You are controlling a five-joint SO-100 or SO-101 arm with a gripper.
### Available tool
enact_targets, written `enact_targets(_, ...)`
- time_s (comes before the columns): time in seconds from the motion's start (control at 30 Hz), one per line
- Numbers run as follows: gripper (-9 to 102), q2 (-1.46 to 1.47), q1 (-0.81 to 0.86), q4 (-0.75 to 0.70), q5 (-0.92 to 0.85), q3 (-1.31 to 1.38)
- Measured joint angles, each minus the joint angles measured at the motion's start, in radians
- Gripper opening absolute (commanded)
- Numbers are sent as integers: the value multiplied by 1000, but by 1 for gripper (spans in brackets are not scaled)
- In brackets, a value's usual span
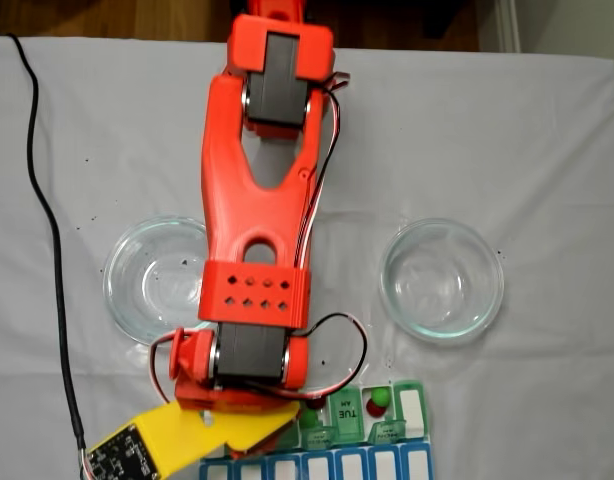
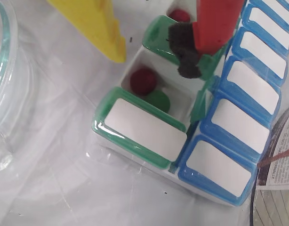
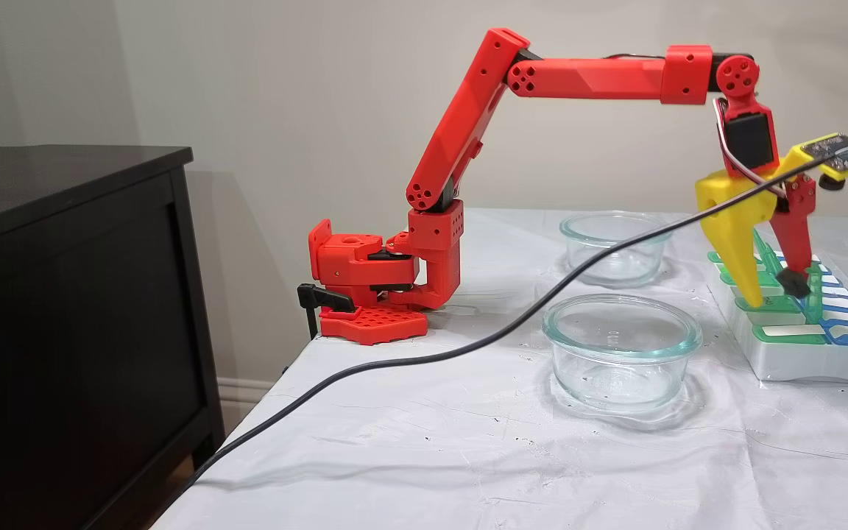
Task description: Sort medicines into box.
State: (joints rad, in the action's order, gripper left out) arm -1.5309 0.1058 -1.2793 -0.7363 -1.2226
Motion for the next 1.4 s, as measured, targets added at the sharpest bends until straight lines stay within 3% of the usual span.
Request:
enact_targets(0.27,0,-178,0,-5,-23,-100)
enact_targets(0.6,0,-397,-158,258,140,-296)
enact_targets(0.7,0,-431,-221,397,167,-396)
enact_targets(0.77,0,-436,-261,497,178,-445)
enact_targets(0.93,0,-422,-324,584,184,-446)
enact_targets(1.4,0,-202,-359,716,199,-433)
